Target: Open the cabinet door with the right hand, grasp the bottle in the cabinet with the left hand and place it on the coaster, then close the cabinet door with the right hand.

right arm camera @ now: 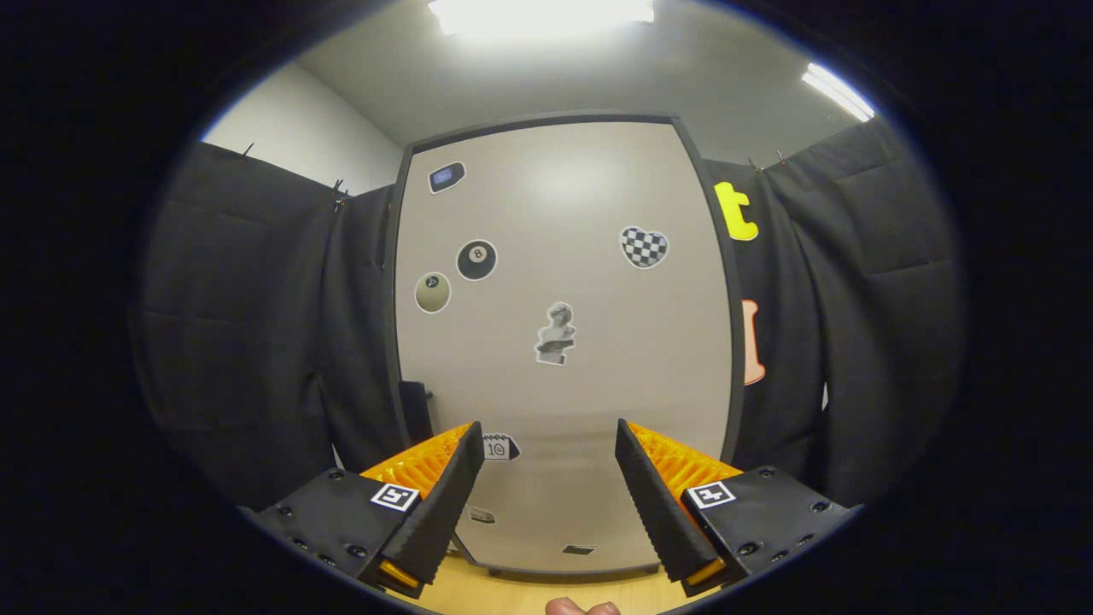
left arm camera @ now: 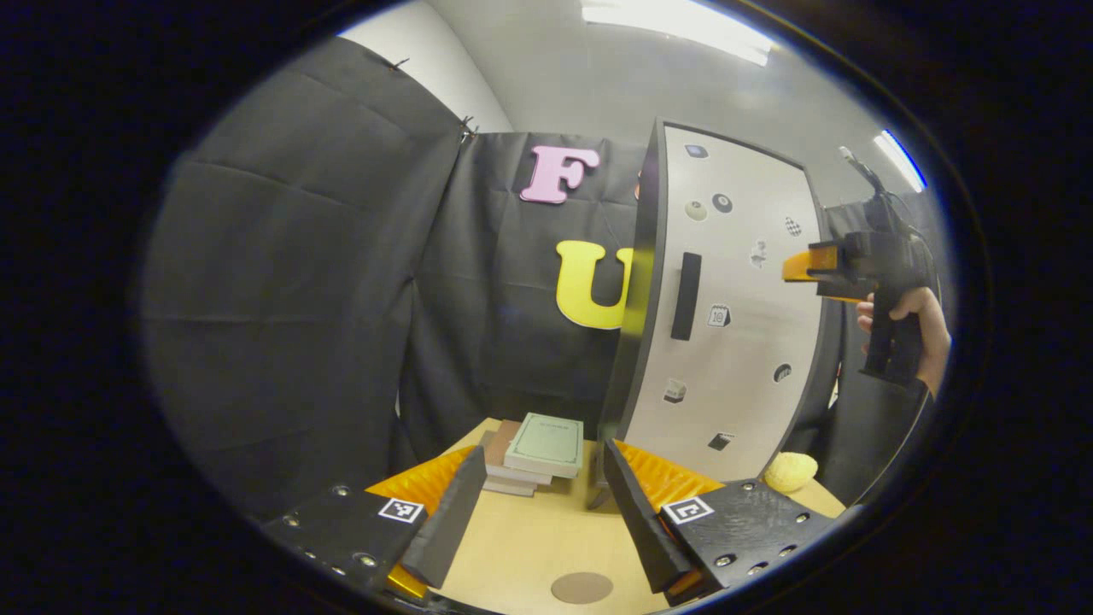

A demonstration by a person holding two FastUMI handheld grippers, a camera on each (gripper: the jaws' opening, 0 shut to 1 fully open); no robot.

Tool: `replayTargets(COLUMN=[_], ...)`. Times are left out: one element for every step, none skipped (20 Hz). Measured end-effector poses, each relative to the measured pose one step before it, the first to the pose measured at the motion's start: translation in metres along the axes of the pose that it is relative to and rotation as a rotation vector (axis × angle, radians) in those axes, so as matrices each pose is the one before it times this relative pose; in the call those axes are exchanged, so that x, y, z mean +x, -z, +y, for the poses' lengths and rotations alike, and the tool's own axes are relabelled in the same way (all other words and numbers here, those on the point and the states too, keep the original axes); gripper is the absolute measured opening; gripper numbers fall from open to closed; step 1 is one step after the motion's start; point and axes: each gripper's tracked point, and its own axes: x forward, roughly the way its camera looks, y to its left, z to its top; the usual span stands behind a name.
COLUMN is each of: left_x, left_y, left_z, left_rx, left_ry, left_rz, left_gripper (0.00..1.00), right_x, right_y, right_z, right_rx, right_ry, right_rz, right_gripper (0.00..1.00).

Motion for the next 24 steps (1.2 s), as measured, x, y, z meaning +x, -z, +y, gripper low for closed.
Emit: replayTargets(left_x=[0.00012,0.00040,0.00076,0.00126,-0.00013,0.00134,0.00157,0.00094,0.00175,0.00119,0.00106,0.00151,0.00038,0.00136,0.00121,0.00153,0.00100,0.00023,0.00092,0.00060,0.00077,0.00049,-0.00112,-0.00095], left_y=[0.00039,-0.00033,0.00064,0.00114,0.00145,0.00103,0.00171,-0.00016,-0.00016,0.00052,0.00120,0.00032,0.00083,-0.00031,0.00099,0.00111,0.00024,-0.00075,0.00108,-0.00033,0.00127,-0.00020,-0.00075,-0.00175], left_z=[0.00335,0.00295,0.00244,0.00315,0.00319,0.00308,0.00298,0.00231,0.00366,0.00333,0.00304,0.00272,0.00273,0.00324,0.00367,0.00375,0.00342,0.00289,0.00233,0.00272,0.00310,0.00315,0.00312,0.00328], left_rx=[0.00019,-0.00171,-0.00357,-0.00420,-0.00489,-0.00465,-0.00368,-0.00226,-0.00121,-0.00088,-0.00162,-0.00133,-0.00111,-0.00030,-0.00079,-0.00216,-0.00370,-0.00356,-0.00173,0.00030,0.00065,0.00063,0.00077,0.00160], left_ry=[-0.00803,-0.00709,-0.00729,-0.00641,-0.00647,-0.00667,-0.00671,-0.00566,-0.00776,-0.00807,-0.00665,-0.00517,-0.00428,-0.00572,-0.00664,-0.00654,-0.00675,-0.00409,-0.00340,-0.00390,-0.00382,-0.00422,-0.00465,-0.00514], left_rz=[-0.00133,-0.00054,0.00059,0.00312,0.00270,0.00383,0.00307,0.00010,0.00090,0.00269,0.00153,0.00075,-0.00012,0.00028,0.00132,0.00205,-0.00004,-0.00067,-0.00045,0.00018,0.00065,0.00039,-0.00091,-0.00279], left_gripper=[0.83,0.84,0.84,0.86,0.86,0.86,0.84,0.84,0.84,0.84,0.84,0.84,0.84,0.84,0.84,0.83,0.84,0.86,0.84,0.86,0.86,0.86,0.84,0.86], right_x=[0.00706,0.00759,0.00624,0.00713,0.00705,0.00799,0.00575,0.00632,0.00604,0.00620,0.00504,0.00549,0.00484,0.00490,0.00467,0.00474,0.00395,0.00322,0.00427,0.00237,0.00312,0.00243,0.00162,0.00125], right_y=[-0.00333,-0.00443,-0.00353,-0.00396,-0.00270,-0.00019,0.00304,0.00204,0.00337,0.00363,0.00434,0.00450,0.00447,0.00394,0.00419,0.00391,0.00427,0.00457,0.00372,0.00284,0.00285,0.00248,0.00373,0.00334], right_z=[0.00792,0.00916,0.00987,0.00952,0.00818,0.00682,0.00768,0.00887,0.00780,0.00767,0.00726,0.00641,0.00463,0.00309,0.00194,0.00242,0.00134,0.00139,0.00186,0.00155,0.00041,0.00010,-0.00048,0.00206], right_rx=[-0.00631,-0.00152,0.00294,0.00533,0.00452,0.00095,0.00239,0.00480,0.00576,0.00262,-0.00263,-0.00624,-0.00801,-0.00883,-0.00937,-0.00854,-0.00810,-0.00286,0.00033,0.00082,-0.00240,-0.00513,0.00005,0.01095], right_ry=[-0.00532,-0.01034,-0.01548,-0.01384,-0.01019,-0.00187,-0.00720,-0.01155,-0.00983,-0.00725,-0.00744,-0.00556,-0.00110,0.00452,0.00807,0.00396,0.00610,0.00584,0.00276,0.00349,0.00654,0.00943,0.01024,0.00277], right_rz=[-0.00705,-0.00405,-0.00341,-0.00651,-0.00816,0.00104,0.01153,0.00946,0.01040,0.01124,0.01261,0.01160,0.01088,0.00751,0.00970,0.00909,0.01156,0.01468,0.01252,0.00939,0.00778,0.00848,0.01239,0.01212], right_gripper=[0.98,0.98,0.98,0.98,0.98,0.98,0.98,0.98,0.98,0.98,0.98,0.98,0.98,0.98,0.98,0.98,0.98,0.96,0.87,0.82,0.72,0.69,0.58,0.55])
